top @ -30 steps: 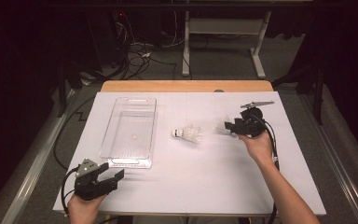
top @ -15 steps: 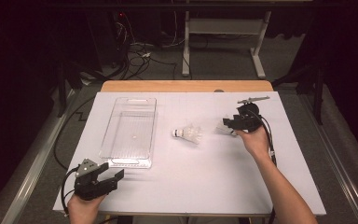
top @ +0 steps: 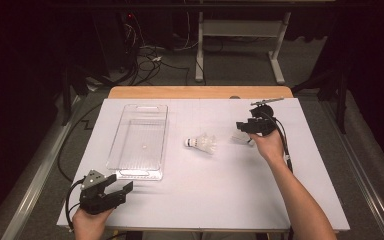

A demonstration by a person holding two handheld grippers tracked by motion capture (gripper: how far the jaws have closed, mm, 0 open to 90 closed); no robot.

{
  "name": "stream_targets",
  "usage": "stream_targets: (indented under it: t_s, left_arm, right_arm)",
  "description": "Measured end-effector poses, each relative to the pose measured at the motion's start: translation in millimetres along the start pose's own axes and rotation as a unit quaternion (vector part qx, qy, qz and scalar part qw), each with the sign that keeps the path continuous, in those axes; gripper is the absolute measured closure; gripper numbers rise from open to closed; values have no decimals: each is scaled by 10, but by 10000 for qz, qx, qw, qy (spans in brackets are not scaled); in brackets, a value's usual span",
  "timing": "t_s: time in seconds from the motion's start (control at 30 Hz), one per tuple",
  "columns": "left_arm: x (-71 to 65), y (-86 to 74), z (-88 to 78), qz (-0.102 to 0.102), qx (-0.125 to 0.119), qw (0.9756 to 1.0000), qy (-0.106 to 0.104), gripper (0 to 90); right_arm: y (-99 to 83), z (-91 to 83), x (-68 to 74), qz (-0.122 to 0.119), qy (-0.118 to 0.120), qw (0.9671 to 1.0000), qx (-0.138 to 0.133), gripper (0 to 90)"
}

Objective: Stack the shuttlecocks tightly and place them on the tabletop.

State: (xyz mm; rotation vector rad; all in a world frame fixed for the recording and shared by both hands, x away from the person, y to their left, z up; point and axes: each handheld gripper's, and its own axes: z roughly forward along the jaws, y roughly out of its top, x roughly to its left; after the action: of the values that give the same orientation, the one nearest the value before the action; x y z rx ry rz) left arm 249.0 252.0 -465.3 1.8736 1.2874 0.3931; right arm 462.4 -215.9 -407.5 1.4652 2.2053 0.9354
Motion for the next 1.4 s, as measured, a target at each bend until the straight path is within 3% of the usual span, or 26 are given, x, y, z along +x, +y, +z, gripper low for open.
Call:
stream_targets:
  t_s: [1.0,1.4]
  left_arm:
    - [1,1,-2,8,-4,10000,0,316]
    - [-2,0,-4,13,-5,10000,1,316]
  right_arm:
    - [74,263,1,112,-265,9986,435,501]
    - [65,240,52,-58,-270,9978,609,681]
